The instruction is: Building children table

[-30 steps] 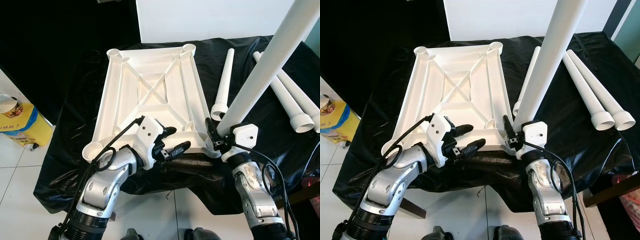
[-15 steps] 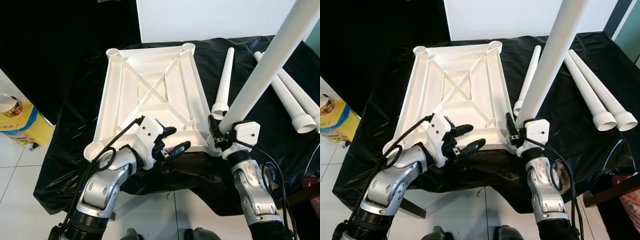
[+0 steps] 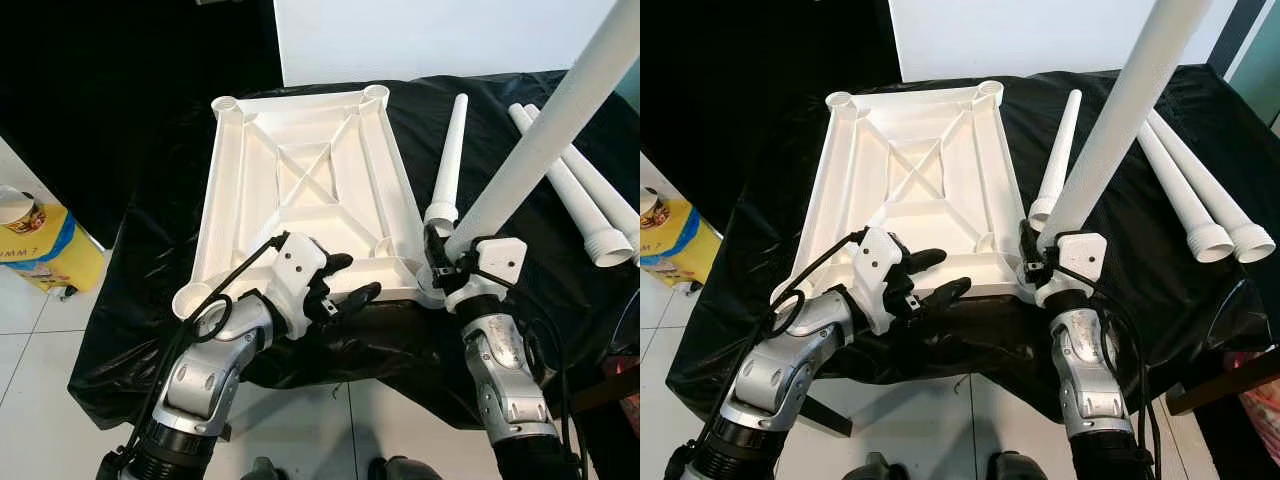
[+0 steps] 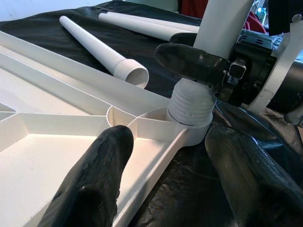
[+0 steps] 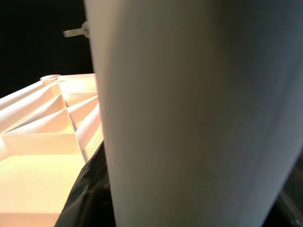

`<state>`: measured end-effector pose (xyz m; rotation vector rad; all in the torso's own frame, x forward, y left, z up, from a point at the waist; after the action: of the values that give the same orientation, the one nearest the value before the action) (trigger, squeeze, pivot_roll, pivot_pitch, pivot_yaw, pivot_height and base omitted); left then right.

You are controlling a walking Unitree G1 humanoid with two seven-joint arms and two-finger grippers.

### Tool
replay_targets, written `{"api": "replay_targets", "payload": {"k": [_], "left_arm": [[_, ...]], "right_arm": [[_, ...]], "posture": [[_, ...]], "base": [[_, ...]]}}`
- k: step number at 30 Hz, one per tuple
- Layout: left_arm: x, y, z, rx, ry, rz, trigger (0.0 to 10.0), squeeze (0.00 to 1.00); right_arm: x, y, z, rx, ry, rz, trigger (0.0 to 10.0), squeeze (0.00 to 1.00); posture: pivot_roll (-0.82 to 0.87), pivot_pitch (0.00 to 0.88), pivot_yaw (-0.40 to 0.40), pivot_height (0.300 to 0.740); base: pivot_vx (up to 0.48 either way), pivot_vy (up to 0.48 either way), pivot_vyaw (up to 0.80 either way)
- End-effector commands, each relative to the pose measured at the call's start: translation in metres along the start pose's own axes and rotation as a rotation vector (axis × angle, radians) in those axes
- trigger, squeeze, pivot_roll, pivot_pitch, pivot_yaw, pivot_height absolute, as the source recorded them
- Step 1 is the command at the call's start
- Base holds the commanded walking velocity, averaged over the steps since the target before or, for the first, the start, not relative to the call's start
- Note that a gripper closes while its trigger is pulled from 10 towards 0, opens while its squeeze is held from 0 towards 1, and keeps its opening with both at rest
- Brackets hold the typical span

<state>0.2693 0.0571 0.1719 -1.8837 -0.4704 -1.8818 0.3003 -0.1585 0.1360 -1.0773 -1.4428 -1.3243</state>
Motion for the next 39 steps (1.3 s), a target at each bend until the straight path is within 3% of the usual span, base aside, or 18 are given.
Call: {"api": "replay_targets", "payload": {"k": [1,14,23,32,39], "left_arm": [[0.002,-0.002,0.005,0.066,0.009,-0.004,10.0,0.0],[0.002,-0.001,0.005,0.065,0.002,-0.007,10.0,0.0],[0.002,-0.001,0.005,0.063,-0.002,-0.004,10.0,0.0],[0.002,-0.002,0.005,0.066,-0.004,-0.003,10.0,0.0],[0.002,-0.003,0.005,0.067,-0.005,-0.004,10.0,0.0]], "right_arm": [[-0.049,-0.021,-0.007,-0.042,0.006,0.249,10.0,0.0],[-0.019,-0.028,0.005,0.078,-0.094,0.034,10.0,0.0],[-0.015,-0.031,0.012,0.161,-0.14,-0.007,10.0,0.0],[-0.025,-0.033,0.017,0.192,-0.108,0.061,10.0,0.0],[-0.045,-0.031,0.006,0.117,-0.089,0.224,10.0,0.0]], "posture": [[0.03,0.123,0.044,0.74],[0.02,0.129,0.051,0.74],[0.02,0.139,0.053,0.74],[0.02,0.139,0.051,0.74],[0.02,0.138,0.05,0.74]], "base": [[0.0,0.0,0.0],[0.0,0.0,0.0],[0.0,0.0,0.0],[0.0,0.0,0.0],[0.0,0.0,0.0]]}}
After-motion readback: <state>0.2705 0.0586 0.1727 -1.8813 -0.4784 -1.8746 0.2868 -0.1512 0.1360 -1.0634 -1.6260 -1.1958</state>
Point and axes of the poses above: a point about 5 cm out from each wrist's last joint towards the gripper, its own y axis pointing out of the wrist towards the gripper, its own x axis along the axis of the wrist's last joint, z = x × y, the point moved 2 cm from there along y, pointing out of the wrist towards the gripper, and after that the axes turned 5 degrees about -y, right-handed, at the moved point
